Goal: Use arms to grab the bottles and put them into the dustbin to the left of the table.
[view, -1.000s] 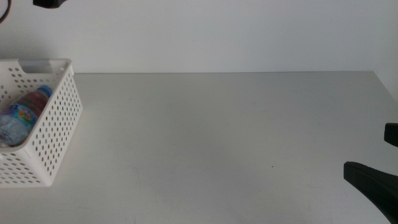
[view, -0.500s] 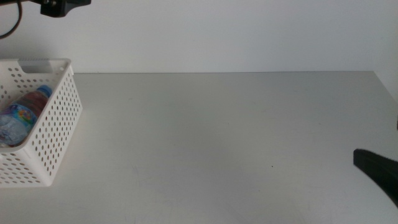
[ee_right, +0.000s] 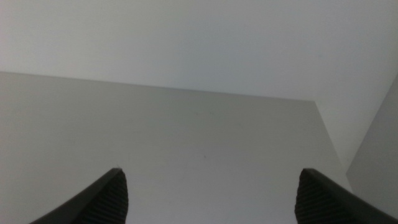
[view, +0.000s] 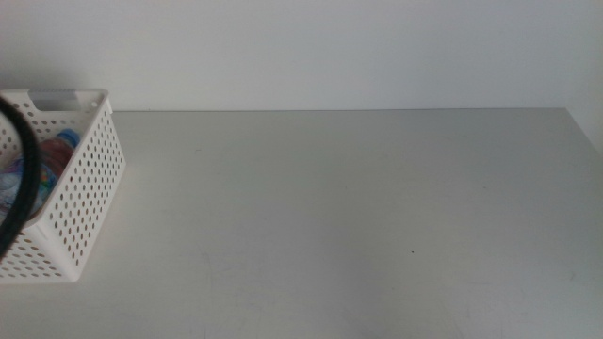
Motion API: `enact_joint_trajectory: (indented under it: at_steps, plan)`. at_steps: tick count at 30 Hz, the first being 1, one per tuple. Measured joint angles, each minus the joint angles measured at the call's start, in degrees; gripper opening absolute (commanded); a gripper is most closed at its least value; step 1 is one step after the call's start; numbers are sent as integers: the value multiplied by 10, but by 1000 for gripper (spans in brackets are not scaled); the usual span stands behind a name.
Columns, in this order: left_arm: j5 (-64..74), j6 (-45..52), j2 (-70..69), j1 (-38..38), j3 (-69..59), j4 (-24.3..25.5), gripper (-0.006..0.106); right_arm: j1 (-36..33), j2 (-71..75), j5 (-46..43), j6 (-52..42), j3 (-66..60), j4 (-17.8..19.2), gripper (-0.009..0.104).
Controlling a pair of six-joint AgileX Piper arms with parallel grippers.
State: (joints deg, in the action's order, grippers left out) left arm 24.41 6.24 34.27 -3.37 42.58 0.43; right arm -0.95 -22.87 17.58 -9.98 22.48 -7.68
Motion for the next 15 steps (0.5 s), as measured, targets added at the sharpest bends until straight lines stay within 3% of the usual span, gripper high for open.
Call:
enact_joint_trajectory:
  at_steps: [4, 6, 15]
  plan:
    - [-99, 0, -77, 13, -115, -77, 94, 1, 71, 1, 0, -81, 0, 78]
    - [-129, -2, -112, 14, -167, -92, 94, 1, 106, 1, 0, -118, 0, 78]
    - [-142, -2, -258, 16, -387, -96, 94, 1, 225, 1, 0, -230, 0, 78]
